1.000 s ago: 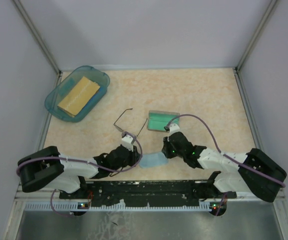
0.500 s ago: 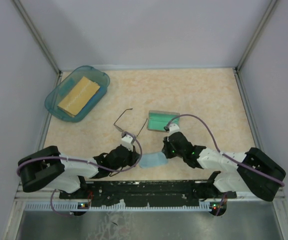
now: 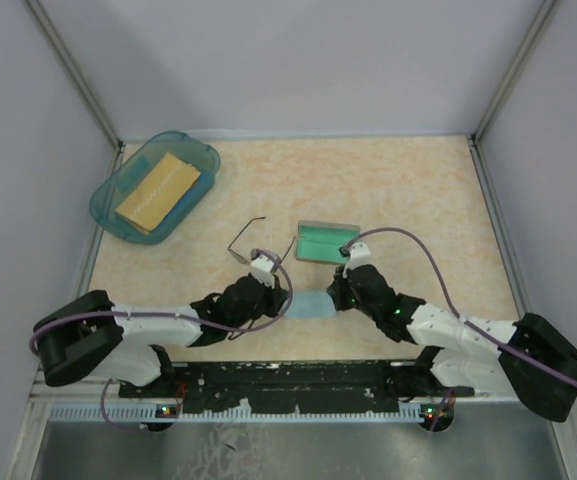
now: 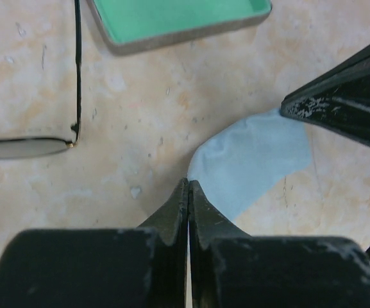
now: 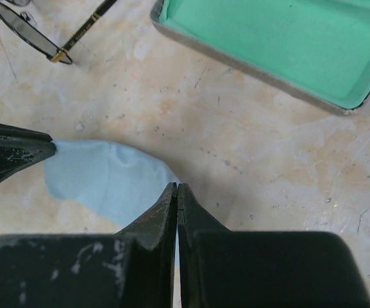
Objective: Organize the sunglasses
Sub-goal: Pick up the glasses cleaning cloth from the center of the board, then place the glasses cleaning cloth in the sunglasses case.
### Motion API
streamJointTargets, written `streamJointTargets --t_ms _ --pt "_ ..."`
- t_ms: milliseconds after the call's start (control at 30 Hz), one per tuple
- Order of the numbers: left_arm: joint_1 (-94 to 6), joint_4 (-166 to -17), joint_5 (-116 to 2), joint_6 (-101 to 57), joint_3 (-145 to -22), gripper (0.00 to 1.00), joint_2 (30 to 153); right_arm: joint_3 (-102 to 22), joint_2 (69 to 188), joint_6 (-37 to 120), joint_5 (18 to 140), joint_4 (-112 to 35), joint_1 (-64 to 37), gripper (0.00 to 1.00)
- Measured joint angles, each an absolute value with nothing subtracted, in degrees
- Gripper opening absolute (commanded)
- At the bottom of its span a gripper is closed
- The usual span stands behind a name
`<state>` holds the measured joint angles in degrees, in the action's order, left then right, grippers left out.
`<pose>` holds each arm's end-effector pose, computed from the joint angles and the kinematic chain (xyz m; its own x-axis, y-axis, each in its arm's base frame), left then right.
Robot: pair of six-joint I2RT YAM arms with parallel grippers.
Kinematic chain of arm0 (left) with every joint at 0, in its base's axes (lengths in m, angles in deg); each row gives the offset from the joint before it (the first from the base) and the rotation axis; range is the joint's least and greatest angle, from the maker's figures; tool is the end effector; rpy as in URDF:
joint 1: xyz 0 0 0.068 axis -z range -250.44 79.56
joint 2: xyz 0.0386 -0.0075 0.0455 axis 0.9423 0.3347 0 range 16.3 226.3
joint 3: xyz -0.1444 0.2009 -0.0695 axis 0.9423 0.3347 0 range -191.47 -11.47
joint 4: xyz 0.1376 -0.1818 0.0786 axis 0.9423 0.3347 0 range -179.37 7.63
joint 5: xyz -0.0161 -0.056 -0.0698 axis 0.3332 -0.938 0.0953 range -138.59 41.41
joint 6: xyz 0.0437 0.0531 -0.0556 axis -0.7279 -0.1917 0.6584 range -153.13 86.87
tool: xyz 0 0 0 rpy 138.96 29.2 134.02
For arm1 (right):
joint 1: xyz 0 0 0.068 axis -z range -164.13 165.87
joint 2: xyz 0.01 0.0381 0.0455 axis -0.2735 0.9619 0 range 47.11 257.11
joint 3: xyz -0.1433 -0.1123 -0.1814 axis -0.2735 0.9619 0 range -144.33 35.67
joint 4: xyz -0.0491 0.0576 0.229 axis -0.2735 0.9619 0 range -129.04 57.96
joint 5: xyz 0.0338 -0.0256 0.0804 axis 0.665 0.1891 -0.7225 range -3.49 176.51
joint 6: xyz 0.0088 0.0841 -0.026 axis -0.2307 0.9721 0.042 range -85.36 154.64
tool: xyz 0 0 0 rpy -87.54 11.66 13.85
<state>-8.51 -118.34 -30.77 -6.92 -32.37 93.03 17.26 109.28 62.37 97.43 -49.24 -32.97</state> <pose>0.1486 -0.2278 0.1363 -0.5050 0.0533 -0.8615 0.5446 0.7941 -0.2700 0.1646 0.1658 0.1378 -0.6177 -0.0125 -0.7863 -0.3931 0.8709 0.2950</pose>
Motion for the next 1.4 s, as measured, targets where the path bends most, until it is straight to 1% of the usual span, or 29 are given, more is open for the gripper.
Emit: streamJointTargets --t_ms 300,533,1100,1400 --pt "-11.09 -118.84 -32.34 -10.98 -35.41 0.0 93.99 18.55 103.09 63.13 102.24 -49.91 -32.51 0.0" --pt "-13.78 -119.45 -34.31 -13.36 -37.07 0.0 95.02 19.11 99.38 63.2 103.9 -50.13 -29.34 0.0" --pt "-20.38 -123.5 -41.0 -18.57 -48.04 0.0 105.2 17.91 105.15 62.92 104.23 -53.78 -22.78 0.0" --pt "-22.39 -124.79 -43.99 -19.11 -50.03 0.0 108.92 16.01 108.69 62.06 102.46 -56.6 -18.92 0.0"
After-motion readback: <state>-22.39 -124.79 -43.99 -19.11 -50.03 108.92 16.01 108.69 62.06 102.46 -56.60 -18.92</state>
